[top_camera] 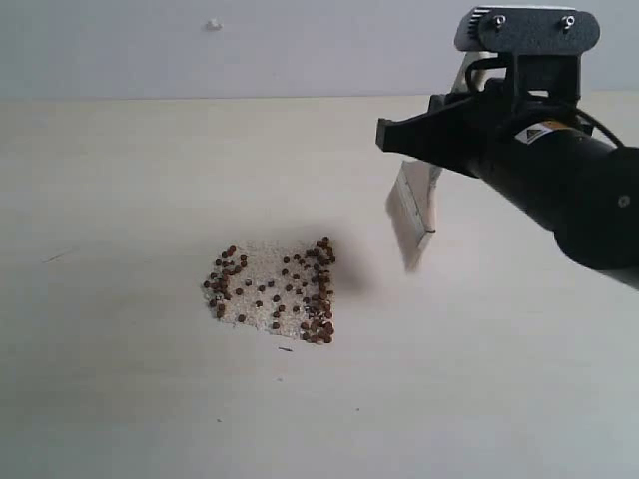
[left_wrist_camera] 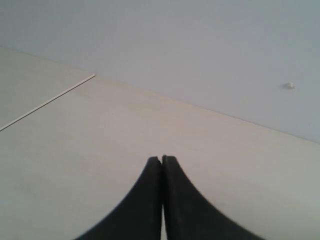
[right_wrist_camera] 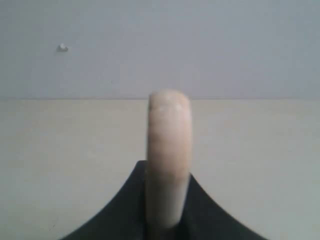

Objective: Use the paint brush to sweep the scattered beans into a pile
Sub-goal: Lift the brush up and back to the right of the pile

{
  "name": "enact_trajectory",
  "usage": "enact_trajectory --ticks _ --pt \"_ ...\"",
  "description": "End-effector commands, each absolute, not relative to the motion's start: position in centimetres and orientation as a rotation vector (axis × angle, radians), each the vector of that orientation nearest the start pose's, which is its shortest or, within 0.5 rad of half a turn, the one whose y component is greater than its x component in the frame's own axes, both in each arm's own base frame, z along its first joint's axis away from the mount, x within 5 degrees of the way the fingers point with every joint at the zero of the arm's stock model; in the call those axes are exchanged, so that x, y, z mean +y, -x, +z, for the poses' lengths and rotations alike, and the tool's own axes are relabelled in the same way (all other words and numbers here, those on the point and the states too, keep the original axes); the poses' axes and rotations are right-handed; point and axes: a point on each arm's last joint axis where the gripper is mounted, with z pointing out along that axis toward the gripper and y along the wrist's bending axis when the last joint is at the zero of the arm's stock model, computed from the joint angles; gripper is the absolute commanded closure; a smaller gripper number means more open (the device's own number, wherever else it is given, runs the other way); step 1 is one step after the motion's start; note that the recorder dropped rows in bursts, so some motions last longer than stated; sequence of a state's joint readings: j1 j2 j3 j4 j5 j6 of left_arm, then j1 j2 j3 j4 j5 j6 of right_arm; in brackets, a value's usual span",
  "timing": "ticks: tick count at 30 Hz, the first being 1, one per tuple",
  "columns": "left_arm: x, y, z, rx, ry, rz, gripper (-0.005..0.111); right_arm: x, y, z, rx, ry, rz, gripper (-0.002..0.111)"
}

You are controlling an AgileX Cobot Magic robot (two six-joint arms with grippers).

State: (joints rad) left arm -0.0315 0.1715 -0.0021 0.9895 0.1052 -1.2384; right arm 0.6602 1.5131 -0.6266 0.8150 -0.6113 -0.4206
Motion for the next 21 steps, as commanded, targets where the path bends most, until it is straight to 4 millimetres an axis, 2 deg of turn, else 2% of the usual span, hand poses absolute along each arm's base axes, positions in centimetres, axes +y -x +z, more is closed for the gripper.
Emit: enact_trajectory --ticks 1,7,9,12,17,21 --pt "0.6 -6.9 19.7 1.691 0.261 -0.134 0.107 13.7 -26.4 22.3 1.83 0.133 0.226 0.108" --pt "0.6 -6.9 19.7 1.691 0.261 -0.134 0.107 12.3 -27.7 22.8 1.786 0.179 0.283 0.108" --pt "0.6 -6.9 19.7 1.691 0.261 -0.134 0.107 12.4 -28.5 22.8 1.835 0.214 0.293 0.108" --pt "0.6 -6.9 19.7 1.691 0.261 -0.134 0.107 13.2 -29.8 22.6 1.903 0.277 0.283 0.108" --pt "0.6 -6.9 19.7 1.691 0.259 -0.132 0.107 14.7 -31.3 22.4 1.878 0.417 0.282 0.108" --pt "0.6 -6.9 19.7 1.691 0.259 -0.132 0.107 15.3 -32.2 21.5 1.881 0.474 0.277 0.108"
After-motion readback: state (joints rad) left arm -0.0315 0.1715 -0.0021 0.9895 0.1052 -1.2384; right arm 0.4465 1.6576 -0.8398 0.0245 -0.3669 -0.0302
